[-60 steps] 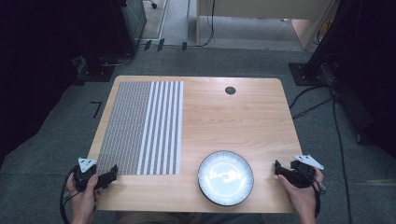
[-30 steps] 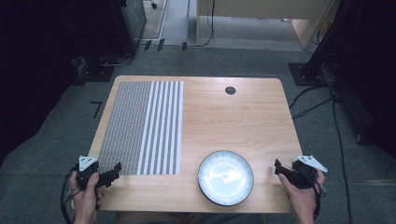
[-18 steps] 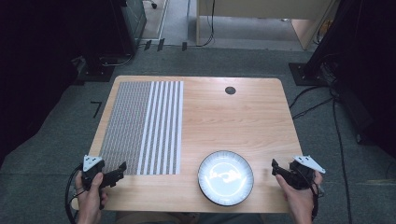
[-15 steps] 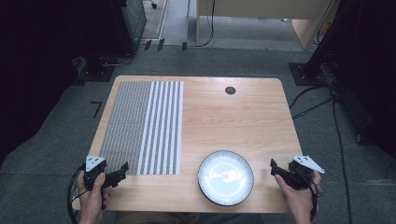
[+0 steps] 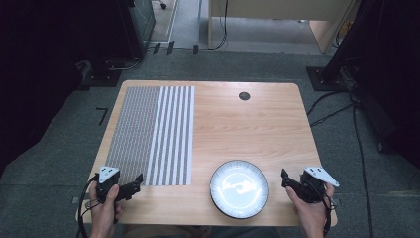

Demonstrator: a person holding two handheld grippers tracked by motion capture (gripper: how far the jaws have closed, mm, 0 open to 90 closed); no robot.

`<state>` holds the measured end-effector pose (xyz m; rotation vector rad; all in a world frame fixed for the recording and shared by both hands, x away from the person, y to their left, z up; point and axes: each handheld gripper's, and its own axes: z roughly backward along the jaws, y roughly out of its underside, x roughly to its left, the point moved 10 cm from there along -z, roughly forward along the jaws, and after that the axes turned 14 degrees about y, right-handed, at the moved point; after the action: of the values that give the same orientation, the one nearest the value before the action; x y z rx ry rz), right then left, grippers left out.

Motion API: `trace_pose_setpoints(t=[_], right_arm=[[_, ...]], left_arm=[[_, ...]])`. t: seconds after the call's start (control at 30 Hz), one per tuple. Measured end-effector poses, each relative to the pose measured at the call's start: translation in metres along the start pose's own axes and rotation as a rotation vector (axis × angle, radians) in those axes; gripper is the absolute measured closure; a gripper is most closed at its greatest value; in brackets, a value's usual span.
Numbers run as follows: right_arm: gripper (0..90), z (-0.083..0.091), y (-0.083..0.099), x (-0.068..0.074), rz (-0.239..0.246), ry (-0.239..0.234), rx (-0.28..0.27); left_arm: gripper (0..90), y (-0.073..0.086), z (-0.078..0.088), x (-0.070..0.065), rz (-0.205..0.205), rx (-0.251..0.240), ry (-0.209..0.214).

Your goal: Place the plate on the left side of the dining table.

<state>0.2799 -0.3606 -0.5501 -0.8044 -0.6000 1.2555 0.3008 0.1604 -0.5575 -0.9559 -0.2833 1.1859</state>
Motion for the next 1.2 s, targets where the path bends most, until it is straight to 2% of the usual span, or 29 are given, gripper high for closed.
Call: trace_pose_setpoints(t=[0.37, 0.93, 1.2], right_arm=[[20.2, 0.006, 0.001, 0.011, 0.003, -0.031, -0.004], [21.7, 0.017, 0.004, 0.036, 0.018, -0.089, -0.019], [22.6, 0.025, 0.006, 0.050, 0.024, -0.124, -0.025]], left_arm=[[13.1, 0.006, -0.013, -0.026, -0.058, 0.033, 0.029], [13.1, 0.011, -0.028, -0.053, -0.089, 0.042, 0.054], [13.1, 0.013, -0.035, -0.072, -0.109, 0.050, 0.075]])
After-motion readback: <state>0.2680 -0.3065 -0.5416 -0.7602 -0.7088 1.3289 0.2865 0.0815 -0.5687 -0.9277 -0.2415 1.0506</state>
